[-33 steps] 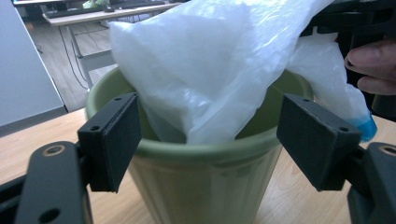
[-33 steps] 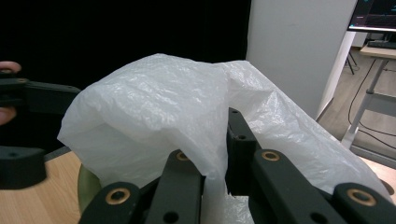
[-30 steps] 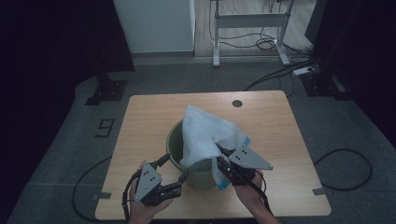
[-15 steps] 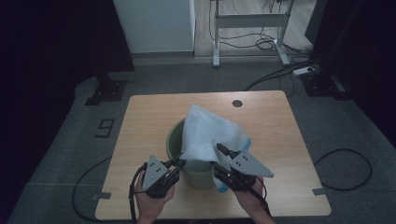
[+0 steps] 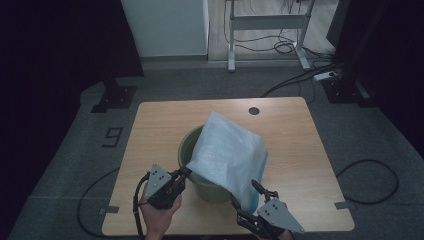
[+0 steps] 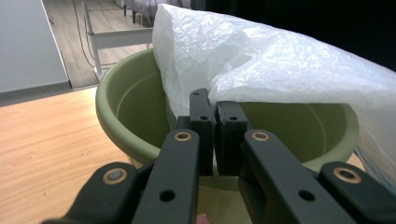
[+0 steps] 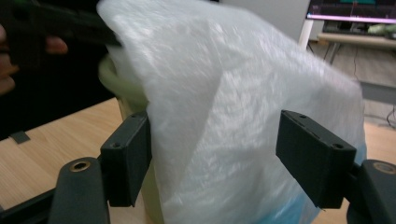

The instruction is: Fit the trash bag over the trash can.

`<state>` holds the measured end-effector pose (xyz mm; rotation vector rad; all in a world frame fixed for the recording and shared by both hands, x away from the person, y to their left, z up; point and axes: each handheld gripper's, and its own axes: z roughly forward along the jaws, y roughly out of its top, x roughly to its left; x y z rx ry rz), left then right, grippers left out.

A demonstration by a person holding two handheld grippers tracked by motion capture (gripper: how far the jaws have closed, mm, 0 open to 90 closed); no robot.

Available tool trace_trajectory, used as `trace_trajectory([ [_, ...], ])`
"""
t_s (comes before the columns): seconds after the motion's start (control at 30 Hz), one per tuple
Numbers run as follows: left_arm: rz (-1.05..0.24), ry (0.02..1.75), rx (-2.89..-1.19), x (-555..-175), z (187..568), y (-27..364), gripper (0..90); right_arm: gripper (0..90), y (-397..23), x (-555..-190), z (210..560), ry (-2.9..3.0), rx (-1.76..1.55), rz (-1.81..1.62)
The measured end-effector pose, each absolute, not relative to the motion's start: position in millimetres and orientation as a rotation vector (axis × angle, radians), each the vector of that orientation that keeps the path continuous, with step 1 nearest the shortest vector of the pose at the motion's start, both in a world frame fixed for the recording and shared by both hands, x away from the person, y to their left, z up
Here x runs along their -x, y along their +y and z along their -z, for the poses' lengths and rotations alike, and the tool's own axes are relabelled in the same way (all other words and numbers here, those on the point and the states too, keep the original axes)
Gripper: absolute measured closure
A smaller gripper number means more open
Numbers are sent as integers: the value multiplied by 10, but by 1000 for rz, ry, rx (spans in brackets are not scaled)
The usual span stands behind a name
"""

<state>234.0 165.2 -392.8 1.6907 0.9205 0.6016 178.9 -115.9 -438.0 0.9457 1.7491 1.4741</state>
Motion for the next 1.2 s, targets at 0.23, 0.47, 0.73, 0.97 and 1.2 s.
trace_trajectory([
  [0.23,-598,924,-1685,-2341,3918,1680,861,304,-1206,-1856,4611,1751,-1028,-1420],
  [0.47,-587,912,-1688,-2330,3914,1692,858,481,-1290,-1912,4695,1731,-1040,-1387],
  [0.73,-573,865,-1703,-2269,3902,1643,853,825,-1429,-1986,4613,1654,-976,-1338],
  [0.97,-548,830,-1718,-2208,3938,1637,853,855,-1538,-2142,4288,1561,-1015,-1460],
  [1.2,-485,813,-1719,-2161,4042,1675,836,859,-1531,-2235,4024,1486,-1032,-1615],
])
